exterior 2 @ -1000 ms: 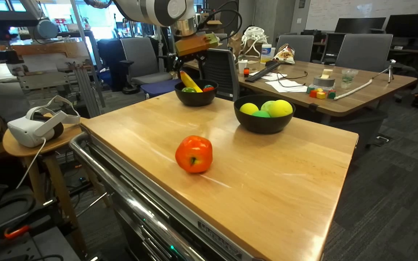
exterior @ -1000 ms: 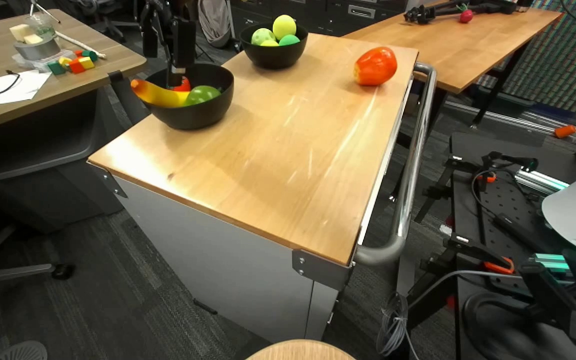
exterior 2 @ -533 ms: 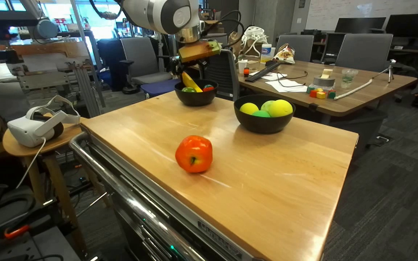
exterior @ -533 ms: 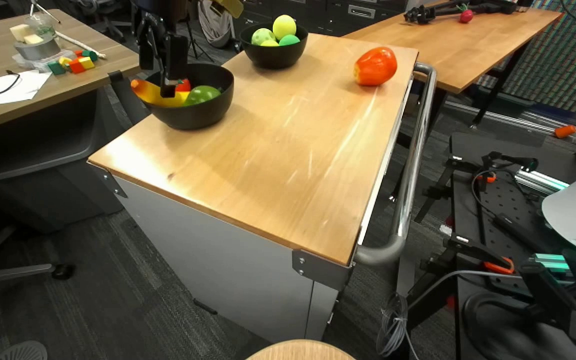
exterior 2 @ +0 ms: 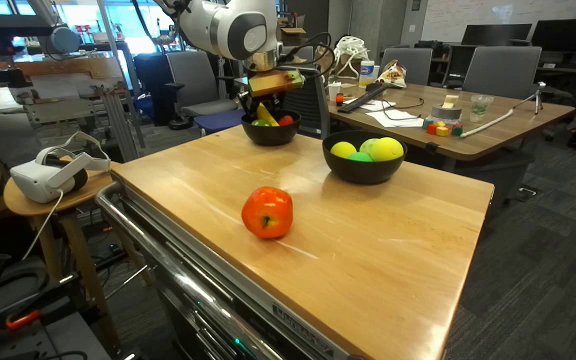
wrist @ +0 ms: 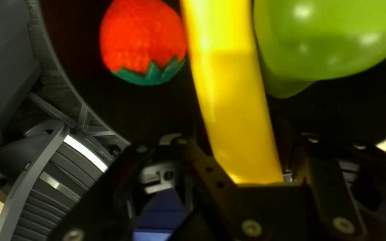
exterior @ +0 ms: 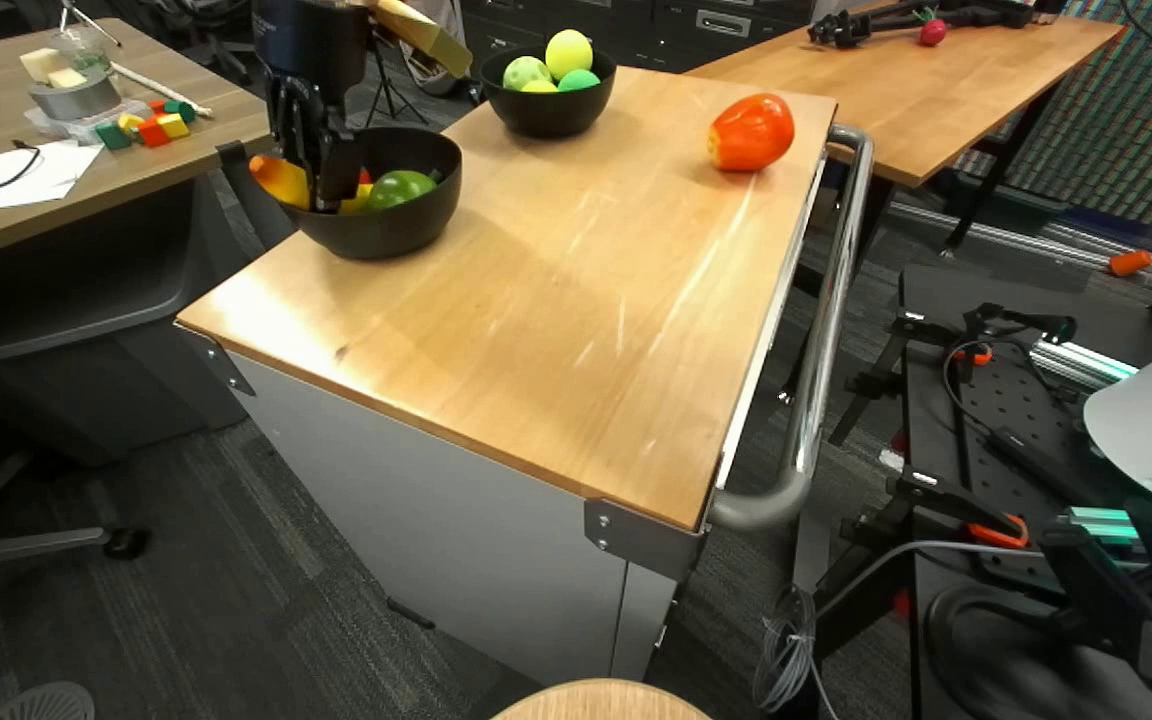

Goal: Remove the fruits from the left and right bowl respectively and put them on the table

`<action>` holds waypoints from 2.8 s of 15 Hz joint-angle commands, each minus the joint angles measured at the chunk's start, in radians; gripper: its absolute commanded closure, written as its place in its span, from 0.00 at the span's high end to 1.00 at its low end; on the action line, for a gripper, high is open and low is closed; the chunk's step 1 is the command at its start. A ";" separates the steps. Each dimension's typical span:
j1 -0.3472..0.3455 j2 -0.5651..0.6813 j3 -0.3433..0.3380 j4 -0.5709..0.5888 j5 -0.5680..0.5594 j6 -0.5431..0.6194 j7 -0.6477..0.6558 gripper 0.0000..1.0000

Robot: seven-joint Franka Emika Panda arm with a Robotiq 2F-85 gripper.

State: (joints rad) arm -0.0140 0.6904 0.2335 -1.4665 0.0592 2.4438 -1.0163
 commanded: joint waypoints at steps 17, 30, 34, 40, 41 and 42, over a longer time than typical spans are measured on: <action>0.152 -0.245 -0.106 0.003 -0.305 -0.418 0.131 0.17; 0.173 -0.312 -0.065 -0.373 -0.292 -0.337 0.564 0.17; 0.195 -0.305 -0.049 -0.436 -0.305 -0.256 0.635 0.17; 0.225 -0.371 -0.046 -0.458 -0.345 -0.280 0.667 0.78; 0.229 -0.393 -0.048 -0.458 -0.362 -0.285 0.670 0.85; 0.234 -0.423 -0.053 -0.462 -0.391 -0.282 0.674 0.94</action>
State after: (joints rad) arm 0.2054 0.3764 0.1867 -1.8875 -0.2714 2.1677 -0.3678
